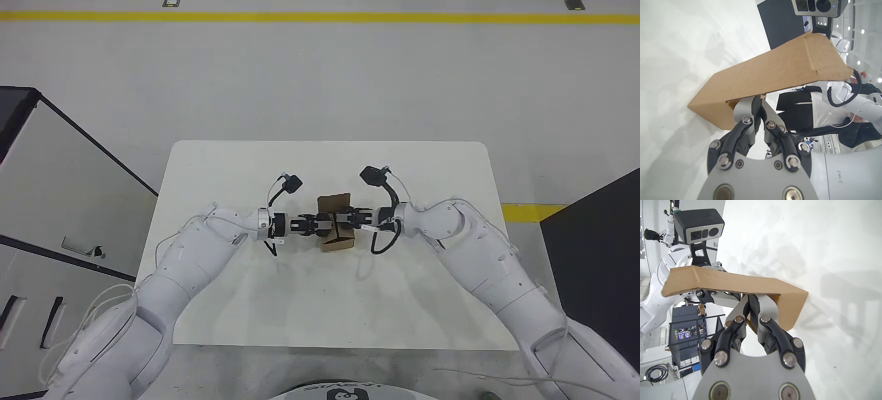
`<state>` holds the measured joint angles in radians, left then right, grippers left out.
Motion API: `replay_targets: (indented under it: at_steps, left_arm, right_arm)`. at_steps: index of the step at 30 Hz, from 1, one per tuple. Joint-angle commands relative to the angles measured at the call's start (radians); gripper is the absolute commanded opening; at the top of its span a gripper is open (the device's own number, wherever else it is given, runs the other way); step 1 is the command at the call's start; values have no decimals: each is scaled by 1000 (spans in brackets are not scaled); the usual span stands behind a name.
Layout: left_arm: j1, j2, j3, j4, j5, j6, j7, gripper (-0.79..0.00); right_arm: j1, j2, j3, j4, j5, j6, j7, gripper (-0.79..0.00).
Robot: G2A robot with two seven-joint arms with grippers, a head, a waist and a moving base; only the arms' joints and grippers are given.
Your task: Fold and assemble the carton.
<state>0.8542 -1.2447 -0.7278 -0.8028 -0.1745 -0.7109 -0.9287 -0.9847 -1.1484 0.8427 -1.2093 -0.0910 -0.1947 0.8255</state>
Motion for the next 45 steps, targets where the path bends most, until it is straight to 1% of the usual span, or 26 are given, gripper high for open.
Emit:
replay_targets:
  at_steps: [1,11,15,20,26,37,42,45]
  left_arm:
    - [1,0,-2,-1,0,-3,1,-785]
    - [13,3,-15,-19,8,-18,3,-785]
    - [23,4,-21,-39,-16,-37,-15,-785]
    - [29,7,-30,-59,-45,-29,-47,-785]
    - [40,11,-37,-78,-47,-32,-56,-785]
    - [40,6,-28,-82,62,31,37,-785]
    - [47,6,-30,-89,72,34,44,-785]
    - [53,8,-39,-96,53,14,35,-785]
  right_arm:
    - [-1,-1,1,0,1,0,3,-785]
    - [-20,3,24,-23,-11,-3,-1,-785]
    - [-27,4,28,-26,-11,-3,2,-785]
    - [-32,4,35,-27,-14,-6,1,-785]
    - [-40,5,43,-29,-16,-12,1,-785]
    - [-54,6,55,-42,-24,-12,2,-785]
    - [-63,9,66,-56,-28,-9,2,-785]
    - [-70,11,74,-64,-30,-9,2,-785]
